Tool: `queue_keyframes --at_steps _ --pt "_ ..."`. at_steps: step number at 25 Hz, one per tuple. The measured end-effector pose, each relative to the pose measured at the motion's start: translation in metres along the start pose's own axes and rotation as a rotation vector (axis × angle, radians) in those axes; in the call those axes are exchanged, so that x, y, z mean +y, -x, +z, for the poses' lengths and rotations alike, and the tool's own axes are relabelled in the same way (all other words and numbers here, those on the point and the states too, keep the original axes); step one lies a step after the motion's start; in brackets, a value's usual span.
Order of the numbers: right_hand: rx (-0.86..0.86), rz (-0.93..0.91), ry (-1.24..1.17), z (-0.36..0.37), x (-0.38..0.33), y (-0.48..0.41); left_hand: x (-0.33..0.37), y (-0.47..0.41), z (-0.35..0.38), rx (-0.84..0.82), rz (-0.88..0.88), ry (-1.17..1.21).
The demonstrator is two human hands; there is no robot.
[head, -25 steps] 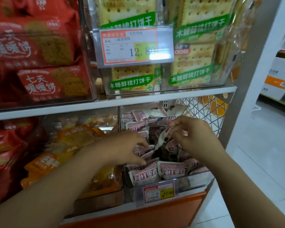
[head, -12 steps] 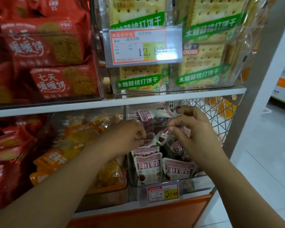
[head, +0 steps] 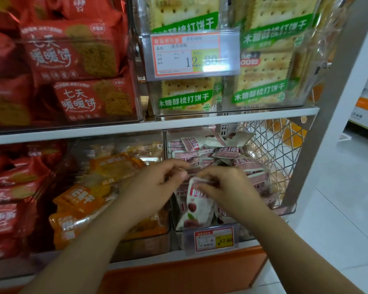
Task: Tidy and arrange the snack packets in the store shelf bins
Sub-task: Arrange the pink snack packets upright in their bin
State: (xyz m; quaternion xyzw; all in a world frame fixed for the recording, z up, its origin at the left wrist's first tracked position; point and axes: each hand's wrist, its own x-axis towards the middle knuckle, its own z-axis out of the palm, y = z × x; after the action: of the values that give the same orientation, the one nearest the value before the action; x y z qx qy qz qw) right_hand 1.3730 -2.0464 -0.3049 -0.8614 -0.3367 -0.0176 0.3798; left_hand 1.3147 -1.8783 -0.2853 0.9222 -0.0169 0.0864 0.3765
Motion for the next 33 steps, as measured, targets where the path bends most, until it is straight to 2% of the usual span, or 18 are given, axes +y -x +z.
queue_keyframes --at_steps 3,6,10,15,23,26,28,29,30,33 --pt "-0.050 -0.015 -0.003 -0.004 0.006 -0.001 -0.001 0.004 0.013 -0.074 0.016 -0.158" --pt "-0.109 0.086 0.259 -0.037 0.018 -0.001 -0.002 0.003 0.024 -0.111 0.112 -0.538" --pt "-0.326 0.126 0.470 -0.035 0.034 0.016 0.000 -0.008 0.035 -0.248 0.167 -0.868" --pt "-0.286 0.115 0.521 -0.031 0.038 0.025 0.004 -0.022 0.047 -0.366 0.245 -1.023" --pt "-0.394 0.000 0.524 -0.032 0.042 0.032 -0.008 -0.007 0.053 -0.324 0.369 -1.169" --pt "-0.438 -0.017 0.416 -0.028 0.046 0.036 -0.003 -0.011 0.043 -0.445 0.320 -1.112" --pt "-0.418 0.017 0.300 -0.036 0.045 0.039 0.011 -0.018 0.024 -0.592 0.170 -0.910" --pt "-0.349 0.045 0.233 -0.041 0.044 0.041 0.019 -0.026 0.016 -0.625 0.089 -0.770" --pt "-0.246 0.069 0.159 -0.046 0.043 0.042 0.026 -0.035 0.012 -0.601 0.046 -0.636" --pt "0.100 0.138 -0.075 -0.055 0.042 0.051 0.035 -0.072 0.028 -0.312 0.075 -0.393"
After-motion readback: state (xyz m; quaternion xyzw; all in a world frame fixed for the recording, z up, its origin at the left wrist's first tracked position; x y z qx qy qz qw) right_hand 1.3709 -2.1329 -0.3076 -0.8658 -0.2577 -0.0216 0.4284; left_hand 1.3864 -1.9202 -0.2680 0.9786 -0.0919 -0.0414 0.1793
